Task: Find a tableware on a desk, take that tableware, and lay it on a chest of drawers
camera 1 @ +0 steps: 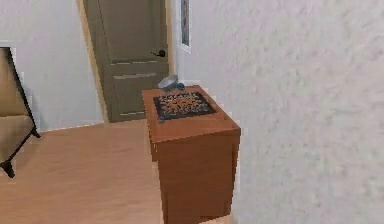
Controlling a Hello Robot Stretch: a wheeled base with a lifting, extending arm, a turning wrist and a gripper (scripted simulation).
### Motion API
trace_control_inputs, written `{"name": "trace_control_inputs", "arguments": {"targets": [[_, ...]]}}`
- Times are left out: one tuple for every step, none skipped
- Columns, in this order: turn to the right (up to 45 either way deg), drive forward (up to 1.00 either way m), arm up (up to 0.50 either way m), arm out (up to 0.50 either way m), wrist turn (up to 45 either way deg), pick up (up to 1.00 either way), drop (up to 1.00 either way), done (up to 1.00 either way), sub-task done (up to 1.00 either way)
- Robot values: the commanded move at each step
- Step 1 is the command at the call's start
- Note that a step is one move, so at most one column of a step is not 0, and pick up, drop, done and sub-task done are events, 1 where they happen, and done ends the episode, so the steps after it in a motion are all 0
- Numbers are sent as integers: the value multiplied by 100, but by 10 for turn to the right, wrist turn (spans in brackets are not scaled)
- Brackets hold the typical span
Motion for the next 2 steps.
{"name": "trace_control_inputs", "arguments": {"targets": [[0, 15, 0, 0, 0, 0, 0, 0, 0], [-450, 0, 0, 0, 0, 0, 0, 0, 0]]}}
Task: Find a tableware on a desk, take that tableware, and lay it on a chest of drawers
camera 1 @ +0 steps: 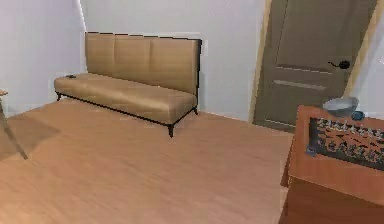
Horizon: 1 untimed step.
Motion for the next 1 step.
{"name": "trace_control_inputs", "arguments": {"targets": [[-270, 0, 0, 0, 0, 0, 0, 0, 0]]}}
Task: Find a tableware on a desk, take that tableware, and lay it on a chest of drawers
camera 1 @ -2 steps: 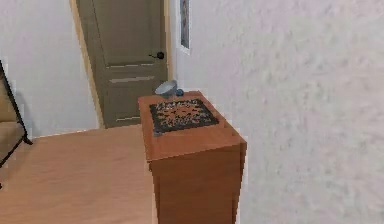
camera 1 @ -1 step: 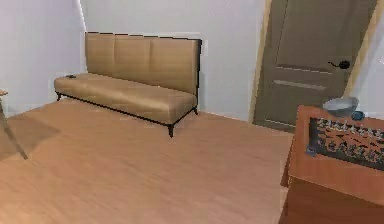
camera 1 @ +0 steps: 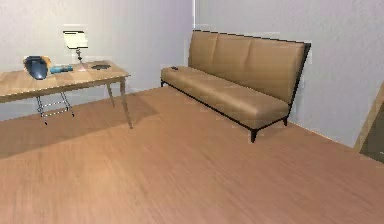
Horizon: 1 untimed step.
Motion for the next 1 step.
{"name": "trace_control_inputs", "arguments": {"targets": [[0, 50, 0, 0, 0, 0, 0, 0, 0]]}}
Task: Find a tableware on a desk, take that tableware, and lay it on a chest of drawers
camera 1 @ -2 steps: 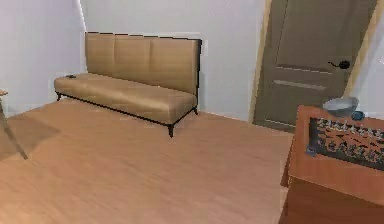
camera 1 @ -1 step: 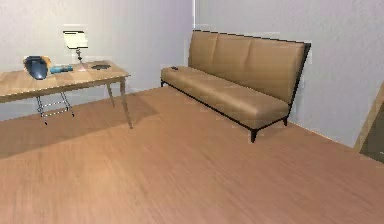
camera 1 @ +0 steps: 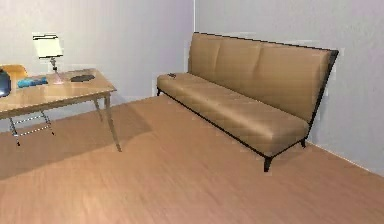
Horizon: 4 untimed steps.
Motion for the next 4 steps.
{"name": "trace_control_inputs", "arguments": {"targets": [[450, 0, 0, 0, 0, 0, 0, 0, 0], [60, 0, 0, 0, 0, 0, 0, 0, 0], [0, 60, 0, 0, 0, 0, 0, 0, 0], [-360, 0, 0, 0, 0, 0, 0, 0, 0]]}}
